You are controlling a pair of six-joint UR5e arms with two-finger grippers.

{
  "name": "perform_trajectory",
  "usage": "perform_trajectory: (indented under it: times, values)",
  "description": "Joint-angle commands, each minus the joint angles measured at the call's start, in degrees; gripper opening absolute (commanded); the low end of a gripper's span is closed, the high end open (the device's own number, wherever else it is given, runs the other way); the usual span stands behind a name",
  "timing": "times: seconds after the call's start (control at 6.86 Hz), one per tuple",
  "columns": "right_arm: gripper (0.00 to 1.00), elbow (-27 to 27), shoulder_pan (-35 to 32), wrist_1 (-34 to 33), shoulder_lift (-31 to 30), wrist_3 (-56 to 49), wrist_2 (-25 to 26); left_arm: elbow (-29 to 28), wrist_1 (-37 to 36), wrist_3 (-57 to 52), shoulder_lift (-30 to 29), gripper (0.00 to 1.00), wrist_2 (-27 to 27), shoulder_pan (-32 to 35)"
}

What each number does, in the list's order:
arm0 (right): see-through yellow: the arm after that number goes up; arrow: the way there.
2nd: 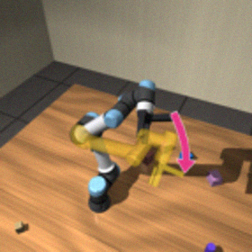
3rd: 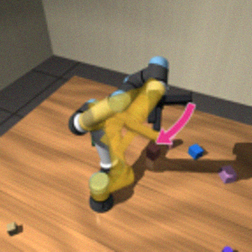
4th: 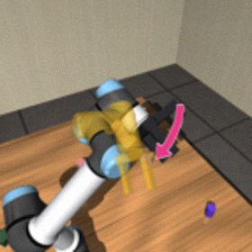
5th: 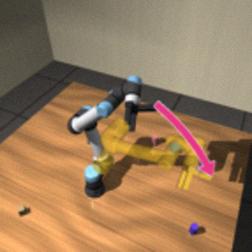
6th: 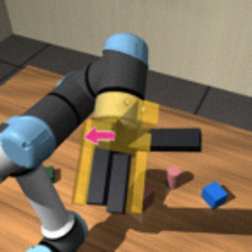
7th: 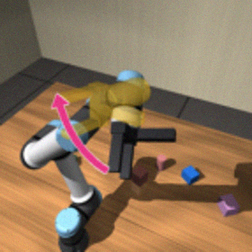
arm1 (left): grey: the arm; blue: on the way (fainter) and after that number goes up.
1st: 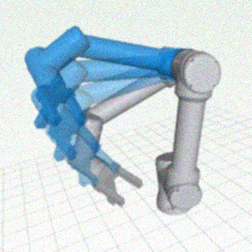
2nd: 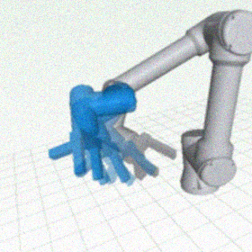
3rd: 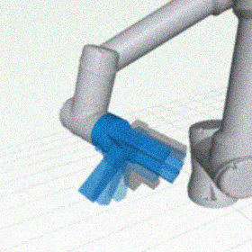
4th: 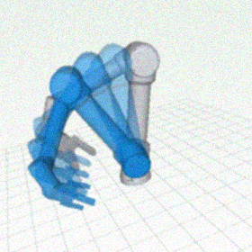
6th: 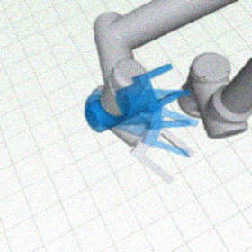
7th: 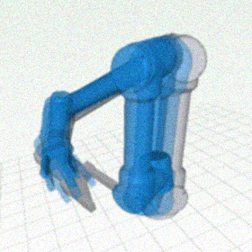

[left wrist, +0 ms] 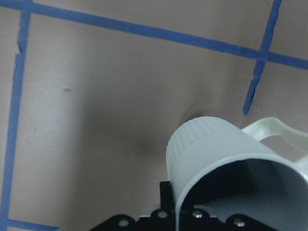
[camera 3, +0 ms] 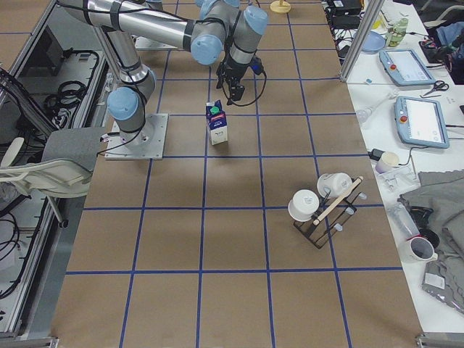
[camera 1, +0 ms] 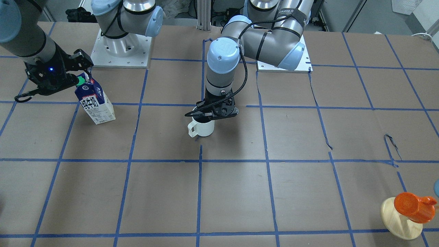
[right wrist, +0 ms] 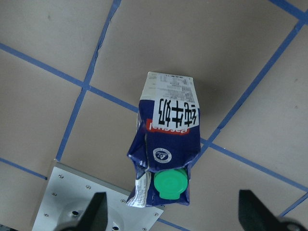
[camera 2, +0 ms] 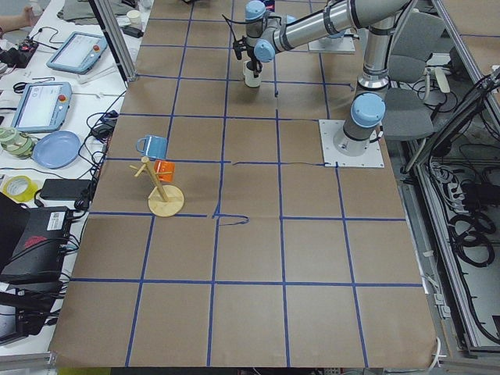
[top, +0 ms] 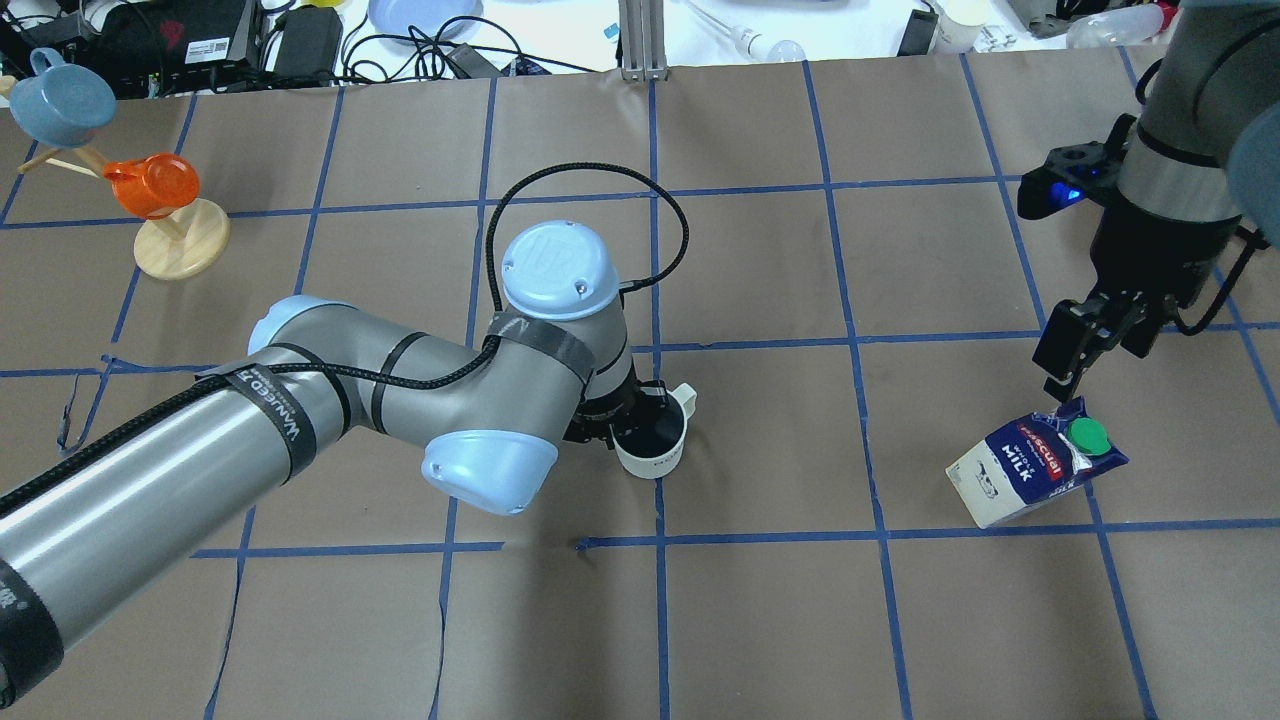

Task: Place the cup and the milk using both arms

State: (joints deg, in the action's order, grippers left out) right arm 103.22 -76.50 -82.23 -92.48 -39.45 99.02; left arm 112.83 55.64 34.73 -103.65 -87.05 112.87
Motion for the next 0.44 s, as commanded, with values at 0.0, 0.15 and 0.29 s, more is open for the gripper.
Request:
perform_trajectory:
  times: [0.0,0.15,0.29]
  values:
    - [0.95,4.07,1.35,-0.91,-0.16,-0.19,0.12,-0.41,-0.27,-0.72,0.54,0.70,-0.05,-0.02]
    - [0.95,5.05,1.97,-1.00,-0.07,-0.10,0.03,-0.42,-0.18,-0.81,1.77,0.94,-0.14,-0.71]
    - [0.94,6.71,2.67,-3.01,0.11,-0.19,0.03,-1.63,-0.09,-1.50,3.17,1.00,0.03,-3.59]
